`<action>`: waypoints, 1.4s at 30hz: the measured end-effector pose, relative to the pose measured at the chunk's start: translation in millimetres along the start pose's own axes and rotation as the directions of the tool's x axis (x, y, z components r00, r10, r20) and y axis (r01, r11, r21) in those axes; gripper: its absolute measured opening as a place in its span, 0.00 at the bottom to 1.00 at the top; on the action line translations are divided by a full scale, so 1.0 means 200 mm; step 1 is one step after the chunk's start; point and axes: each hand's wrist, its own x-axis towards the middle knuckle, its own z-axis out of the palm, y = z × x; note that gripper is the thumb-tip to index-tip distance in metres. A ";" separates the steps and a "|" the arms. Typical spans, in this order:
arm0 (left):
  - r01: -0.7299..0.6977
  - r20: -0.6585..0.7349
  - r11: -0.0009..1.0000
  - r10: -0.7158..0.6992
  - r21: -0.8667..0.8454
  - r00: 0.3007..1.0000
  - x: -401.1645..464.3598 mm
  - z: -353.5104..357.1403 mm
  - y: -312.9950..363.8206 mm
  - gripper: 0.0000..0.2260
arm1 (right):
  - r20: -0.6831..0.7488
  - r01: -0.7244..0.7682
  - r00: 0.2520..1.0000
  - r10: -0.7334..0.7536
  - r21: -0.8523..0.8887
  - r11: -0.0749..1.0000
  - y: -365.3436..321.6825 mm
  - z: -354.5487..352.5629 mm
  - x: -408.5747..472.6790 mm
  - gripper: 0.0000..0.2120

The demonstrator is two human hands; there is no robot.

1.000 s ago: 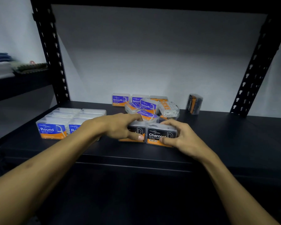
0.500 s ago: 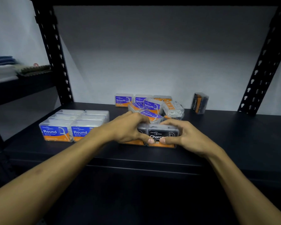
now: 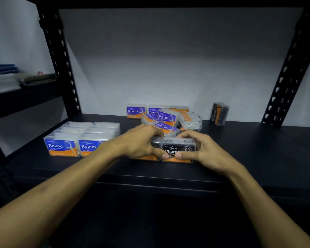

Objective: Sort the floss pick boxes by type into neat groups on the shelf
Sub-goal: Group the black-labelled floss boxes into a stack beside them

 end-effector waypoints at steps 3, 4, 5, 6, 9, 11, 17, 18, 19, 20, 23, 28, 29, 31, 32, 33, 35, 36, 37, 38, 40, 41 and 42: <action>-0.013 0.018 1.000 0.012 0.017 1.000 0.00 -0.01 0.01 0.18 | 0.023 -0.029 0.999 0.030 -0.028 0.999 -0.01 -0.01 0.01 0.18; -0.017 0.021 0.999 0.016 0.031 1.000 0.00 -0.02 0.01 0.18 | 0.034 -0.037 0.999 0.038 -0.033 0.999 -0.01 -0.02 0.01 0.18; -0.020 0.026 0.999 0.019 0.047 0.999 0.00 -0.02 0.01 0.18 | 0.044 -0.044 0.998 0.046 -0.032 0.998 -0.02 -0.02 0.01 0.19; -0.021 0.033 0.998 0.020 0.058 0.999 0.00 -0.03 0.02 0.20 | 0.050 -0.053 0.997 0.054 -0.029 0.998 -0.02 -0.03 0.01 0.20; -0.030 0.026 0.998 0.028 0.048 0.999 0.01 -0.08 0.03 0.32 | 0.009 -0.061 0.998 0.061 0.014 0.998 -0.04 -0.06 0.00 0.25; -0.045 -0.003 0.999 0.045 -0.021 0.999 0.03 -0.14 0.04 0.36 | -0.074 -0.076 0.994 0.077 0.023 0.997 -0.06 -0.13 0.00 0.26; -0.059 -0.080 0.996 0.054 -0.067 0.995 0.29 -0.20 0.12 0.21 | -0.345 -0.235 0.932 0.110 -0.347 0.908 0.03 -0.34 0.04 0.22; -0.051 -0.066 0.997 0.047 -0.051 0.997 0.35 -0.19 0.14 0.21 | -0.379 -0.280 0.918 0.121 -0.401 0.872 0.05 -0.34 0.06 0.26; -0.043 -0.047 0.999 0.042 -0.031 0.998 0.41 -0.18 0.17 0.23 | -0.397 -0.312 0.908 0.131 -0.436 0.844 0.07 -0.33 0.08 0.31; -0.038 -0.030 0.999 0.038 -0.002 0.999 0.48 -0.16 0.19 0.25 | -0.401 -0.328 0.906 0.136 -0.460 0.825 0.09 -0.32 0.10 0.37; -0.045 0.042 0.995 0.042 0.088 0.998 0.65 -0.09 0.24 0.30 | -0.390 -0.348 0.904 0.177 -0.427 0.835 0.12 -0.31 0.17 0.54; -0.037 0.127 0.989 0.018 0.141 0.992 0.79 -0.03 0.21 0.33 | -0.299 -0.344 0.925 0.234 -0.400 0.849 0.18 -0.29 0.22 0.62; -0.032 0.119 0.991 0.016 0.128 0.993 0.79 -0.04 0.21 0.34 | -0.311 -0.341 0.924 0.223 -0.407 0.847 0.18 -0.29 0.22 0.62; -0.027 0.099 0.995 0.017 0.101 0.995 0.80 -0.06 0.19 0.36 | -0.349 -0.350 0.914 0.209 -0.412 0.841 0.18 -0.31 0.19 0.62; -0.023 0.083 0.996 0.016 0.086 0.996 0.79 -0.08 0.18 0.37 | -0.368 -0.355 0.908 0.201 -0.417 0.837 0.18 -0.32 0.18 0.62; -0.018 0.066 0.997 0.013 0.076 0.998 0.78 -0.09 0.17 0.37 | -0.385 -0.359 0.902 0.194 -0.420 0.833 0.17 -0.34 0.16 0.61; -0.007 0.037 0.998 0.004 0.067 0.999 0.75 -0.12 0.13 0.37 | -0.413 -0.367 0.893 0.176 -0.446 0.816 0.16 -0.36 0.12 0.57; -0.001 0.028 0.998 -0.001 0.061 1.000 0.73 -0.13 0.11 0.38 | -0.423 -0.378 0.890 0.171 -0.474 0.795 0.15 -0.36 0.11 0.54; 0.007 0.019 0.998 -0.008 0.056 1.000 0.72 -0.14 0.09 0.38 | -0.430 -0.401 0.884 0.181 -0.501 0.767 0.15 -0.36 0.10 0.51; 0.014 0.008 0.999 -0.014 0.047 1.000 0.70 -0.15 0.07 0.38 | -0.437 -0.429 0.877 0.198 -0.528 0.733 0.15 -0.36 0.09 0.49; 0.024 -0.013 0.999 -0.024 0.028 1.000 0.66 -0.16 0.03 0.38 | -0.457 -0.477 0.861 0.222 -0.576 0.664 0.15 -0.36 0.09 0.48; 0.030 -0.020 0.999 -0.030 0.021 0.999 0.64 -0.16 0.00 0.38 | -0.472 -0.494 0.853 0.224 -0.590 0.639 0.15 -0.36 0.08 0.49; 0.044 -0.019 0.999 -0.043 0.015 0.999 0.61 -0.17 -0.02 0.38 | -0.487 -0.502 0.847 0.214 -0.598 0.625 0.15 -0.36 0.08 0.50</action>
